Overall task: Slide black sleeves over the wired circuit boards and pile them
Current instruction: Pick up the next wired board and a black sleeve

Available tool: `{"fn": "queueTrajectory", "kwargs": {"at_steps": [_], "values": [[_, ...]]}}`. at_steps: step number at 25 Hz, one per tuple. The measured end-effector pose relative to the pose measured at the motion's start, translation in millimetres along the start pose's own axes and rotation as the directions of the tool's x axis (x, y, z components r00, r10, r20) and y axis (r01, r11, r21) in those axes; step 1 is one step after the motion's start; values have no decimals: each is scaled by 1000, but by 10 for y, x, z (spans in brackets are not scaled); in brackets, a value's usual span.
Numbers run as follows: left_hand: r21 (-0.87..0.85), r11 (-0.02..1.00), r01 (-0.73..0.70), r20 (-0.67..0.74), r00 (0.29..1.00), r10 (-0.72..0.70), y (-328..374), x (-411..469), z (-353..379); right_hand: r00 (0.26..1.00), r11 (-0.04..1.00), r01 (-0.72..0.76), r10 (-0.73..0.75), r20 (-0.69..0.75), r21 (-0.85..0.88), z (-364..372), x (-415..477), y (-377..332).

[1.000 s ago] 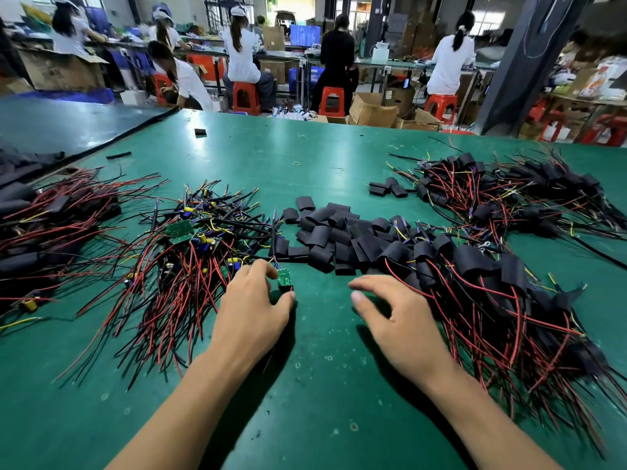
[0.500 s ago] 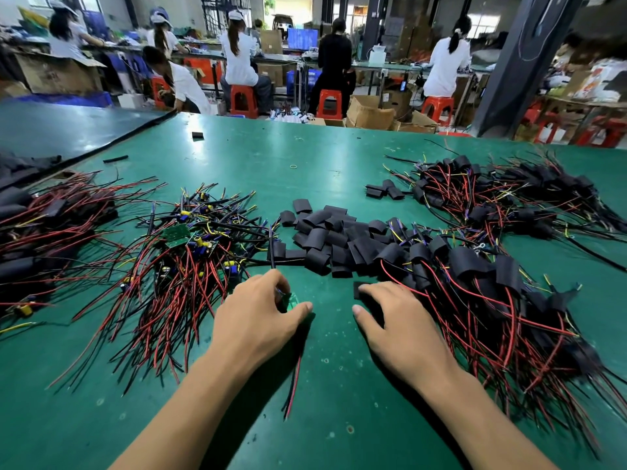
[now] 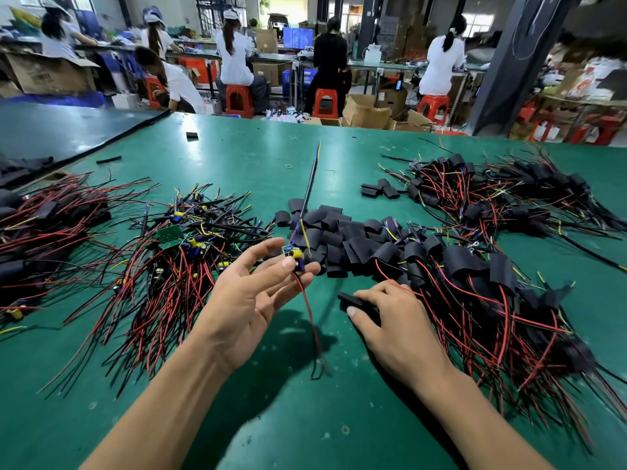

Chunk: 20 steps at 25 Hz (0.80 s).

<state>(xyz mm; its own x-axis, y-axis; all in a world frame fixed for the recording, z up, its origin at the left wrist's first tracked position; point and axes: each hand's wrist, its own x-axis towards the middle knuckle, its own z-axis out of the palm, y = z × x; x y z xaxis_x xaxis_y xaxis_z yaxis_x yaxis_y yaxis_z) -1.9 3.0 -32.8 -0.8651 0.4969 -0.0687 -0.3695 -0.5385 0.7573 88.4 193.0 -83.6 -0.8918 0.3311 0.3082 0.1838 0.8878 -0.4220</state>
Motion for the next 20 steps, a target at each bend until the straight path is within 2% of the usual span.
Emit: {"fn": "queueTrajectory", "kwargs": {"at_steps": [2,4,7,9,12,15,18,20], "values": [[-90,995,31,18,999,-29,-14,8,-7,1000,1000,-15,15,13,-16,25,-15,-13],[-99,993,67,-27,997,-70,-52,27,-34,1000,999,-21,21,15,-35,44,-22,-18],[45,992,114,-141,984,-106,-100,78,-91,1000,1000,-8,8,14,-27,23,-12,-12],[74,991,116,-202,974,-99,-91,112,-126,1000,1000,-6,6,9,15,1,-4,6],[13,998,62,-229,972,-57,-23,146,-169,997,979,-42,54,-53,198,-11,4,16],[-57,998,41,-243,968,-54,43,166,-202,974,886,-123,193,-115,447,-31,33,6],[-169,985,40,-272,958,-86,90,172,-221,955,790,-188,287,-81,584,-57,44,1],[-202,979,43,-271,958,-97,111,162,-219,956,760,-192,289,-58,621,-61,31,-9]]}}
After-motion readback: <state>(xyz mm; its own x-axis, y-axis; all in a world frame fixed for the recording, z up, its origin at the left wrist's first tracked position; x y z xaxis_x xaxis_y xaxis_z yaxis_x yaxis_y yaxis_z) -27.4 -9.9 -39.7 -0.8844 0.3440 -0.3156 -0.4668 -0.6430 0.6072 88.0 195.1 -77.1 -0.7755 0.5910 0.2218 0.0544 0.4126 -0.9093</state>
